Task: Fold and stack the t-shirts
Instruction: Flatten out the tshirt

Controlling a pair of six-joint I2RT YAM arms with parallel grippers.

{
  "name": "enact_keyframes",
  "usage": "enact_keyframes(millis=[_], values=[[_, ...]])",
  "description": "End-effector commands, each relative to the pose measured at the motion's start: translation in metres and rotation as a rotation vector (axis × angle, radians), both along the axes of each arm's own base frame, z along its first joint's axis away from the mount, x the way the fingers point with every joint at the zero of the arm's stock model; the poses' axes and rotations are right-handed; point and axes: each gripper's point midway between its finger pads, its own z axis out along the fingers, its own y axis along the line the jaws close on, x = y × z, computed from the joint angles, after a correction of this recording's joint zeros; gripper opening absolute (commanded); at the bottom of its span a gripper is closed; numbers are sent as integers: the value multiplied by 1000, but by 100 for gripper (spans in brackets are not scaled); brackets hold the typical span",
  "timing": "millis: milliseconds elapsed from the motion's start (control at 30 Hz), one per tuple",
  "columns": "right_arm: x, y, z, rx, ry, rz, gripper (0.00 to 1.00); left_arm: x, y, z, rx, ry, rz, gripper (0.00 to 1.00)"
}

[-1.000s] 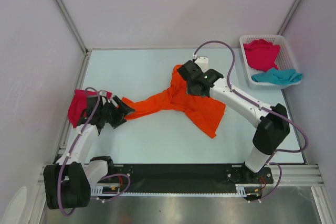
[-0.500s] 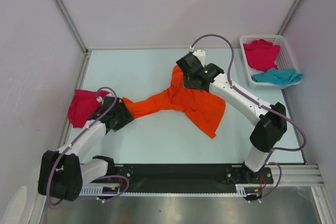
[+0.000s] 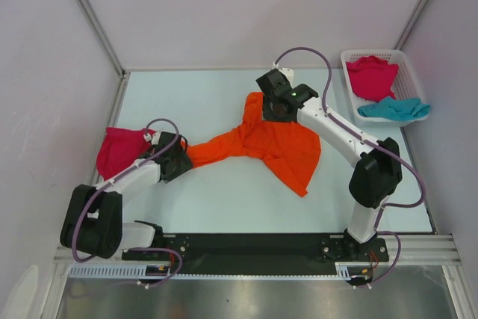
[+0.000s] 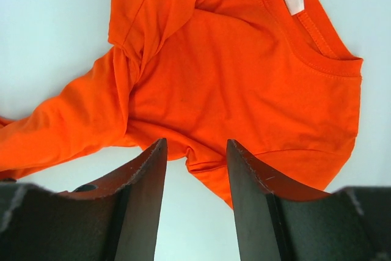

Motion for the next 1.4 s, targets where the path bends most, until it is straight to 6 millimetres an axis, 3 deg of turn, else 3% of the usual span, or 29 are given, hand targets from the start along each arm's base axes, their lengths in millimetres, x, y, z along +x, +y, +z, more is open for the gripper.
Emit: enact_keyframes(millis=[0, 133, 167, 233, 367, 467, 500, 533, 567, 600, 633, 667, 733, 767, 900, 967, 1133, 1367], values=[[8, 7, 19, 39, -49, 22, 49, 15, -7, -2, -24, -37, 18, 66], [10, 7, 13, 39, -35, 21, 49, 20, -16, -9, -56, -47, -3, 51], [10, 8, 12, 41, -32, 27, 49, 24, -18, -9, -58, -57, -7, 40], [14, 10, 6, 41, -25, 26, 49, 25, -19, -14, -59, -45, -15, 35], [35, 9, -7, 30, -23, 18, 50, 29, -34, -14, -118, -46, -59, 20], [63, 5, -24, 15, -1, 2, 50, 29, -46, 1, -177, -71, -88, 9], [73, 8, -18, 23, -14, -1, 50, 31, -49, 14, -195, -105, -95, 8], [81, 10, -40, -1, 21, 1, 50, 32, -50, 22, -203, -121, -97, 5], [89, 8, -44, -11, 27, 0, 50, 32, -50, 34, -206, -128, -99, 0], [99, 12, -38, -6, 14, 1, 50, 34, -50, 53, -213, -175, -102, 0], [105, 14, -58, -28, 44, 2, 50, 32, -49, 62, -208, -179, -108, 0], [110, 14, -65, -37, 53, 3, 50, 39, -52, 83, -217, -223, -117, 0], [122, 18, -63, -24, 44, 8, 50, 44, -50, 119, -215, -291, -123, 0], [126, 20, -80, -34, 69, 12, 50, 45, -50, 130, -214, -308, -128, 0], [137, 21, -100, -10, 93, 5, 50, 47, -50, 169, -216, -368, -149, 0], [137, 23, -107, -5, 105, 10, 50, 48, -51, 179, -223, -385, -154, 0], [143, 26, -117, 3, 101, 18, 49, 49, -53, 175, -220, -360, -161, 0], [144, 29, -100, 25, 76, 17, 49, 52, -49, 155, -189, -318, -149, 0]])
